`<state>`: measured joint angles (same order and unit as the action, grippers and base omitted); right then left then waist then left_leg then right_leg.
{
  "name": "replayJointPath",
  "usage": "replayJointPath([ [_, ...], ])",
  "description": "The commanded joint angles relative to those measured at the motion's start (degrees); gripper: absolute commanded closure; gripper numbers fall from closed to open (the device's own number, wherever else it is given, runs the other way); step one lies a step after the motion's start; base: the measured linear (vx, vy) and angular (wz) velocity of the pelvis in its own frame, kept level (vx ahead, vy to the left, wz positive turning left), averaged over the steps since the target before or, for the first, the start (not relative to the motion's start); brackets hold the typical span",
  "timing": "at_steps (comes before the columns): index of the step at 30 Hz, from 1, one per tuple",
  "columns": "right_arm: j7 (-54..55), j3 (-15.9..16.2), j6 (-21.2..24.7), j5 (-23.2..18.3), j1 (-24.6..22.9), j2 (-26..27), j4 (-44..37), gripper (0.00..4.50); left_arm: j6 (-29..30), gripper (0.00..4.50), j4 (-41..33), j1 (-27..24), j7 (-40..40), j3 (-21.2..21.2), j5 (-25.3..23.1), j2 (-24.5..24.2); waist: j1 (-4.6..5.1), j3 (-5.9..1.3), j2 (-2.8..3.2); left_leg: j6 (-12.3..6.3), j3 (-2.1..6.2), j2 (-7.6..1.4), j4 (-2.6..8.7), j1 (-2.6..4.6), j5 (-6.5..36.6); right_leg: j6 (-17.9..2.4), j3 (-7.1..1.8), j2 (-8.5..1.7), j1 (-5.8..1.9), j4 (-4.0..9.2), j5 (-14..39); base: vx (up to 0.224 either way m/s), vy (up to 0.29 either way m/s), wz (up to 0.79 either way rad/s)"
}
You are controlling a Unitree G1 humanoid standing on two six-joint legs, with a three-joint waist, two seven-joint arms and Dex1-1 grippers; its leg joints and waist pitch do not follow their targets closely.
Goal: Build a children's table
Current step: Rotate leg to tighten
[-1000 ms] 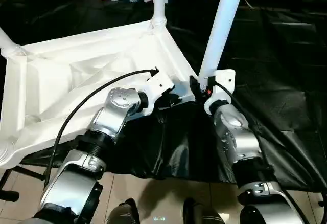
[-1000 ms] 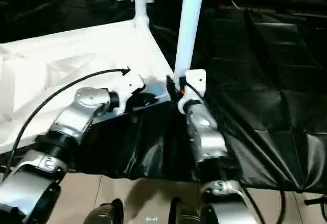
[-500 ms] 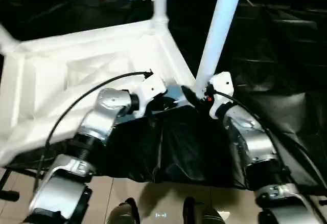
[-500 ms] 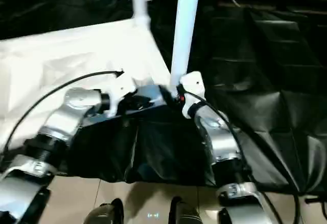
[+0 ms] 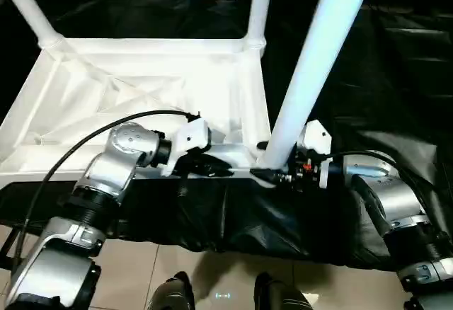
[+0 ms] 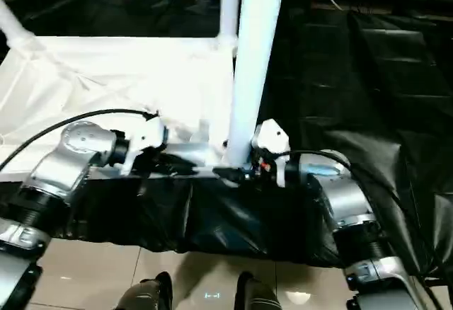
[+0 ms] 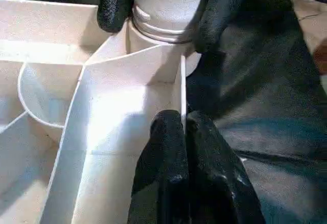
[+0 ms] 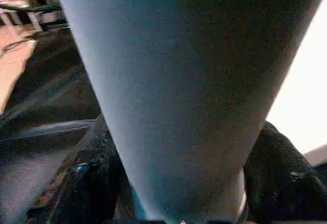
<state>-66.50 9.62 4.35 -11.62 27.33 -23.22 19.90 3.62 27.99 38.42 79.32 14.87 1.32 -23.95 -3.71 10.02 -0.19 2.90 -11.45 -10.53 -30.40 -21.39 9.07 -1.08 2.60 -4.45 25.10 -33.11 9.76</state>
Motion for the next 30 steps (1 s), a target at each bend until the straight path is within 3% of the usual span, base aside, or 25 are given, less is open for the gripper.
replayJointPath([
  [1,-1.5,1.9,0.2,0.2,-0.7,-0.2,-0.9,1.75,0.1,4.5,1.6,-1.1,1.9,2.3,-0.6,0.2,-0.26,-3.74,-0.33,-8.51,0.65,-2.64,2.05,0.54,5.7,-17.7,-2.49,-3.6,-3.77,2.2,1.3,0.0,0.0,0.0],
  [5,-2.1,2.1,0.3,0.2,-0.6,0.1,-0.7,1.85,0.0,4.5,2.2,-0.5,2.3,2.2,-0.5,0.2,-0.29,-3.67,-0.29,-7.79,0.71,-2.64,2.15,0.56,6.7,-17.5,-2.49,-3.68,-3.82,2.4,3.2,0.0,0.0,0.0],
  [13,-1.3,1.7,1.8,-1.1,-2.1,1.0,-2.0,1.87,0.4,4.5,3.4,0.1,-0.7,1.9,-0.5,1.5,-0.44,-3.82,-0.29,-8.21,0.66,-2.56,1.97,0.56,5.8,-17.9,-2.49,-3.58,-3.97,2.19,1.1,0.0,0.0,0.0],
  [15,4.9,0.1,2.9,-0.6,-2.7,3.6,-1.5,1.87,1.8,4.5,4.5,0.9,-6.0,1.0,-1.3,3.8,-0.71,-3.67,-0.38,-7.88,0.63,-2.69,2.08,0.7,6.5,-17.6,-2.55,-3.65,-3.71,2.48,3.2,0.0,0.0,0.0],
  [17,9.4,-0.9,2.9,0.3,-2.6,5.5,-0.3,1.87,2.5,4.5,5.1,1.5,-8.7,0.8,-1.7,5.2,-0.8,-3.41,-0.45,-6.24,0.76,-2.61,2.38,0.7,9.4,-16.4,-2.54,-3.89,-3.64,3.16,9.5,0.0,0.0,0.0],
  [21,24.7,-3.5,2.7,3.0,-1.9,12.3,4.2,1.87,5.3,4.5,7.0,3.1,-17.5,0.2,-3.2,10.1,-0.3,-3.18,-0.74,-2.62,1.3,-2.48,3.12,0.7,12.8,-11.9,-2.67,-4.29,-3.31,4.35,21.0,0.0,0.0,0.0],
  [26,38.6,-5.7,3.7,5.6,-0.7,18.8,6.9,1.88,6.9,4.5,9.2,4.6,-26.2,-0.5,-4.7,14.3,0.3,-3.0,-0.78,-2.83,1.24,-2.22,3.24,0.86,13.9,-10.6,-2.84,-3.99,-2.83,4.73,21.7,0.0,0.0,0.0],
  [28,46.7,-6.8,3.6,6.8,0.5,23.0,9.1,1.88,7.5,4.5,9.7,4.8,-29.6,-0.7,-5.3,16.1,0.5,-3.15,-0.74,-2.34,1.44,-2.1,3.4,0.54,13.3,-10.0,-2.74,-4.08,-3.05,4.66,22.0,0.0,0.0,0.0],
  [30,49.8,-6.8,3.0,7.5,1.0,24.9,9.9,1.88,7.7,4.5,9.7,4.7,-31.4,-0.7,-5.7,17.3,0.59,-3.2,-0.6,-2.34,1.29,-2.16,3.33,0.83,13.8,-9.8,-2.91,-3.94,-2.73,4.73,21.3,0.0,0.0,0.0],
])
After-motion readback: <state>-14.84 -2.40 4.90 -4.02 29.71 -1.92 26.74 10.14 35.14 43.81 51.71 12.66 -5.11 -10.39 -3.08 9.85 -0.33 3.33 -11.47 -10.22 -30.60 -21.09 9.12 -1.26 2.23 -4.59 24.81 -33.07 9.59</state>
